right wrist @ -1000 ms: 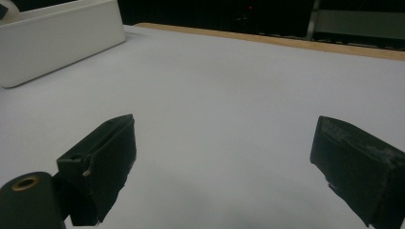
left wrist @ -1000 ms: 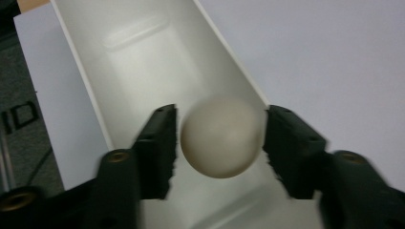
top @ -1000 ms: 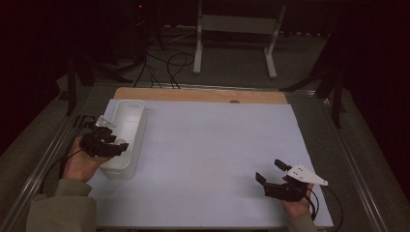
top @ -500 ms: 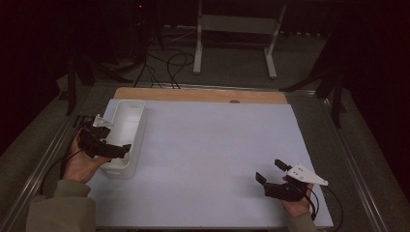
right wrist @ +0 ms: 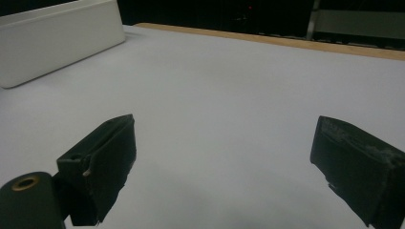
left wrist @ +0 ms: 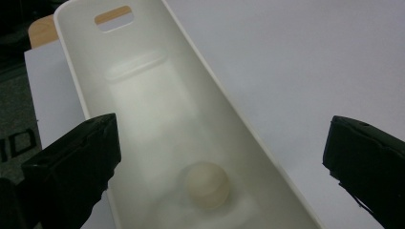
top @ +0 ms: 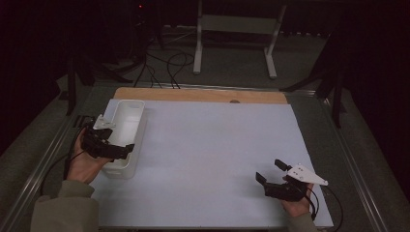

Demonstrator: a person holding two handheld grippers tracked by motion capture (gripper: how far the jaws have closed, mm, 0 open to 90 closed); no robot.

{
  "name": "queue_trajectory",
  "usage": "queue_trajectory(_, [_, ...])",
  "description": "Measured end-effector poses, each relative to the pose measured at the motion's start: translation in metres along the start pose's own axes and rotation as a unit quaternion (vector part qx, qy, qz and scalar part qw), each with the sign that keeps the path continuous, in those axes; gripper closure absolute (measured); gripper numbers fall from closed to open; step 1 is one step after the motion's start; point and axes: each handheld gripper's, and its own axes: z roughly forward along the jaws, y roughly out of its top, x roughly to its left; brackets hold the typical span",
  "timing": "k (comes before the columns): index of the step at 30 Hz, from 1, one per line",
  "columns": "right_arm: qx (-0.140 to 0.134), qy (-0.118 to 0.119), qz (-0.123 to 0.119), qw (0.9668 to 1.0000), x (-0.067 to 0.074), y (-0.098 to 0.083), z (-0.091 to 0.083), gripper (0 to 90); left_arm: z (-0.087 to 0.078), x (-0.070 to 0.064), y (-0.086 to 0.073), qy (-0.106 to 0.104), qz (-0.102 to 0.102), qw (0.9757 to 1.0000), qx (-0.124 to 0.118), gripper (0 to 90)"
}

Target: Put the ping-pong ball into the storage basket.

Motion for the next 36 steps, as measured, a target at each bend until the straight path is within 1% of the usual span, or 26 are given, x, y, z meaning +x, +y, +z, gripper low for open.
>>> queue_trajectory(6, [0.001, 0.000, 0.000, 1.0000, 0.001, 0.000, 0.001, 8.0, 0.004, -0.004, -0.003, -0.008, 0.005, 0.9999, -0.005, 0.0])
queue_trajectory(11, [0.000, 0.000, 0.000, 1.0000, 0.000, 0.000, 0.000, 8.0, 0.010, -0.007, -0.008, -0.013, 0.003, 0.9999, -0.010, 0.0])
queue_trajectory(15, [0.000, 0.000, 0.001, 1.0000, 0.000, 0.000, 0.000, 8.0, 0.010, -0.008, -0.011, -0.016, 0.002, 0.9997, -0.017, 0.0])
queue_trajectory(18, [0.000, 0.000, 0.000, 1.0000, 0.001, 0.000, 0.000, 8.0, 0.009, -0.011, -0.014, -0.017, 0.002, 0.9994, -0.031, 0.0])
queue_trajectory(20, [0.000, 0.000, 0.001, 1.0000, 0.001, 0.000, 0.000, 8.0, 0.009, -0.013, -0.016, -0.015, 0.003, 0.9993, -0.035, 0.0])
queue_trajectory(25, [-0.001, -0.001, 0.001, 1.0000, 0.000, 0.000, 0.000, 8.0, 0.011, -0.017, -0.023, -0.019, 0.004, 0.9987, -0.048, 0.0])
queue_trajectory(28, [-0.001, -0.001, 0.001, 1.0000, 0.001, 0.001, -0.001, 8.0, 0.011, -0.020, -0.030, -0.021, 0.006, 0.9979, -0.061, 0.0])
queue_trajectory(31, [-0.002, -0.002, 0.001, 1.0000, 0.001, 0.001, -0.001, 8.0, 0.011, -0.023, -0.036, -0.025, 0.001, 0.9967, -0.077, 0.0])
queue_trajectory(36, [-0.002, 0.000, 0.000, 1.0000, 0.001, 0.000, 0.000, 8.0, 0.010, -0.026, -0.046, -0.025, -0.001, 0.9952, -0.095, 0.0])
